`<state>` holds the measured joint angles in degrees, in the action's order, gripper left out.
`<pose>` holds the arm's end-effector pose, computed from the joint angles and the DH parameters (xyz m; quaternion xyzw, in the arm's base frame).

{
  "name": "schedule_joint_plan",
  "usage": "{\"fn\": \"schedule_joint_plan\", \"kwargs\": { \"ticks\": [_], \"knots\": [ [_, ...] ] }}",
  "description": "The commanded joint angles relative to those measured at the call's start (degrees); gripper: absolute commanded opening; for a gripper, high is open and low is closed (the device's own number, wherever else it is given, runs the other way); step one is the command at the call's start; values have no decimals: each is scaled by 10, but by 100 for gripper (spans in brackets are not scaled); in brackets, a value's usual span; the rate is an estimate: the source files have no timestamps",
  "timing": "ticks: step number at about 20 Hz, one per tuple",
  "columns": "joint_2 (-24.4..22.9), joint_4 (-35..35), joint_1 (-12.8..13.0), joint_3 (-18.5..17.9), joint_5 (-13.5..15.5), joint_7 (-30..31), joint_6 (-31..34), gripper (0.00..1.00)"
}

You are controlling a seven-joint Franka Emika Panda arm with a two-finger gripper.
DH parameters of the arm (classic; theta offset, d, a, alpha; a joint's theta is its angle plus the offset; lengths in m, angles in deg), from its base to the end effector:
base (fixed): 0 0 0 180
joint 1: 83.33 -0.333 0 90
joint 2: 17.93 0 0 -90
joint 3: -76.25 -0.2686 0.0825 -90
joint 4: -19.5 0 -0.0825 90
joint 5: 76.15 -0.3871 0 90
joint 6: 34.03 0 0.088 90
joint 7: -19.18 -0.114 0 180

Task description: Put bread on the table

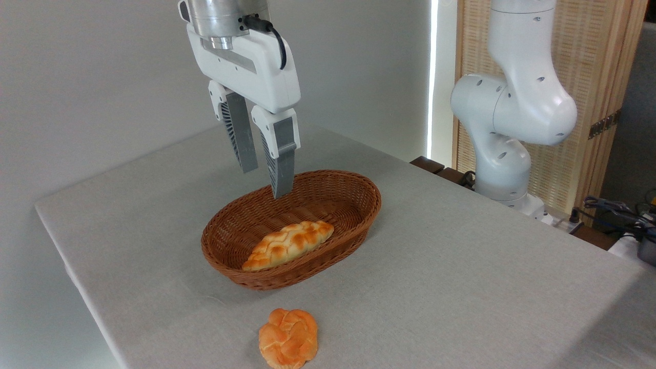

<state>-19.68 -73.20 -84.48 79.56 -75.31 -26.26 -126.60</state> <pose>0.5534 -0.0229 0.5686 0.9149 -0.4033 0.0155 0.0008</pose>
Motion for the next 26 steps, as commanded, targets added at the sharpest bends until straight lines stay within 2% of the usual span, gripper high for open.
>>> {"fn": "schedule_joint_plan", "kwargs": {
  "ticks": [1,26],
  "knots": [
    [2,8,10,-13,-29,0,17,100],
    [3,8,12,-21,-17,3,19,100]
  ]
}}
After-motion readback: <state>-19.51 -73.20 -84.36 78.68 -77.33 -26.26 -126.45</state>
